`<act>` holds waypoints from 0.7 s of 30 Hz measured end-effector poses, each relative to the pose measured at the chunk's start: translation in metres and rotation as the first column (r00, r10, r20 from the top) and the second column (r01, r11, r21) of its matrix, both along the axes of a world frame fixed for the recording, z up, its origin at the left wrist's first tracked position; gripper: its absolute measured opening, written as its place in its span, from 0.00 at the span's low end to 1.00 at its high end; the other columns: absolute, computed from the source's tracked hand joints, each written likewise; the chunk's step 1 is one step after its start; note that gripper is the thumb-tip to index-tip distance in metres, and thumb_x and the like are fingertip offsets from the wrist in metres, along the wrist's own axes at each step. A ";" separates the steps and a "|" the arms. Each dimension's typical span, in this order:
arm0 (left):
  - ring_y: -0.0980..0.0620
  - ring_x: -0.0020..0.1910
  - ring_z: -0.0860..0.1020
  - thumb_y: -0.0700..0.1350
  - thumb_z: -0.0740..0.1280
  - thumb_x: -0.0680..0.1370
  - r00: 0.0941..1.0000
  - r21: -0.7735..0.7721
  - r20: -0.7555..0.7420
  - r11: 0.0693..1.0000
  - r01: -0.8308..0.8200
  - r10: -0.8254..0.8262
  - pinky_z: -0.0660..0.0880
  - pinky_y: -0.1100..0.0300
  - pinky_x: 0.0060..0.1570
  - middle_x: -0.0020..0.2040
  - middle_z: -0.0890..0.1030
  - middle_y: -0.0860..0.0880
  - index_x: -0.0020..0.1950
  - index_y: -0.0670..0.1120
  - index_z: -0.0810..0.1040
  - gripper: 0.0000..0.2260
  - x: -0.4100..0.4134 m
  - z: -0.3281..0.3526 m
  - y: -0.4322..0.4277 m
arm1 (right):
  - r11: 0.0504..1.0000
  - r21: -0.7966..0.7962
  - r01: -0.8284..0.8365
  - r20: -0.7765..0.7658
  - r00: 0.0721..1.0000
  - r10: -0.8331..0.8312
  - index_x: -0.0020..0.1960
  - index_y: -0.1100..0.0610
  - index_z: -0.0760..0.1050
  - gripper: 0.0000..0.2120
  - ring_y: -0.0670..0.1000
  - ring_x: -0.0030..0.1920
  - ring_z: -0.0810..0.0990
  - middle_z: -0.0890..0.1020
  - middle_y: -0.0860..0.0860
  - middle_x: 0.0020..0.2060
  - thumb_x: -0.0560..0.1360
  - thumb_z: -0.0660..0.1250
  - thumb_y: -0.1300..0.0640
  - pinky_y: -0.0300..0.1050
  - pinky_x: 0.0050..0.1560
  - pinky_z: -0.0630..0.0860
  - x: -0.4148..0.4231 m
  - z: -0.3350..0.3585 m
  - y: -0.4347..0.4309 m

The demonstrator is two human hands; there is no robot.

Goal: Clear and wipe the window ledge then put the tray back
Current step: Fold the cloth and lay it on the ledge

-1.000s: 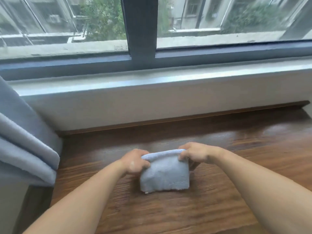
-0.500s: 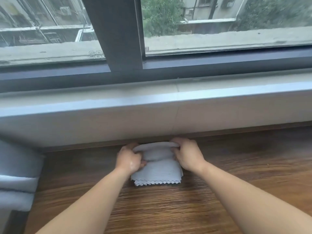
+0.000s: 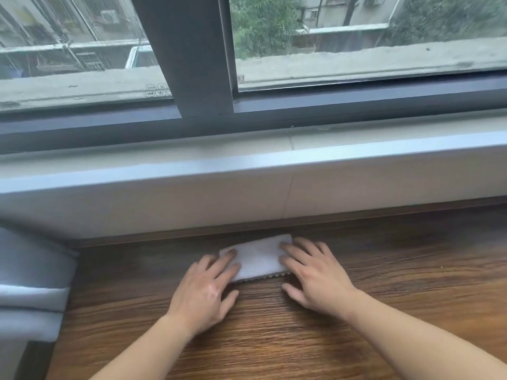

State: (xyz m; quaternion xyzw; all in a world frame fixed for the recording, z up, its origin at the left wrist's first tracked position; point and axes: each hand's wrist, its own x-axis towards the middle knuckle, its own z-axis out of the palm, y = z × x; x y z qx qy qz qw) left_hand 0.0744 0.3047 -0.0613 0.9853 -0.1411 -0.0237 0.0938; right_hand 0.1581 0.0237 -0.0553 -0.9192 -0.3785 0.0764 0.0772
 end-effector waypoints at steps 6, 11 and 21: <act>0.40 0.80 0.61 0.68 0.62 0.76 0.996 0.141 -0.073 0.988 0.054 -0.044 0.58 0.38 0.71 0.81 0.63 0.42 0.79 0.41 0.67 0.40 -0.024 -0.006 -0.037 | 0.989 -0.133 -0.062 -0.063 0.997 0.055 0.77 0.56 0.68 0.43 0.58 0.80 0.63 0.66 0.55 0.79 0.70 0.63 0.31 0.64 0.76 0.63 -0.035 -0.003 0.014; 0.40 0.80 0.59 0.71 0.58 0.78 0.993 0.159 -0.115 0.986 0.055 -0.037 0.57 0.34 0.71 0.82 0.62 0.44 0.80 0.44 0.66 0.40 -0.029 -0.018 -0.033 | 0.985 -0.168 -0.027 -0.086 0.996 0.012 0.81 0.55 0.61 0.47 0.59 0.82 0.55 0.59 0.55 0.82 0.73 0.59 0.26 0.69 0.72 0.54 -0.052 -0.020 0.011; 0.42 0.81 0.57 0.75 0.52 0.78 0.990 0.157 -0.127 0.984 0.080 -0.061 0.53 0.37 0.72 0.82 0.60 0.48 0.82 0.48 0.62 0.41 0.012 -0.032 -0.022 | 0.991 -0.135 0.015 -0.154 0.987 -0.036 0.84 0.45 0.47 0.44 0.51 0.83 0.40 0.45 0.47 0.84 0.76 0.51 0.24 0.68 0.76 0.41 -0.009 -0.032 0.008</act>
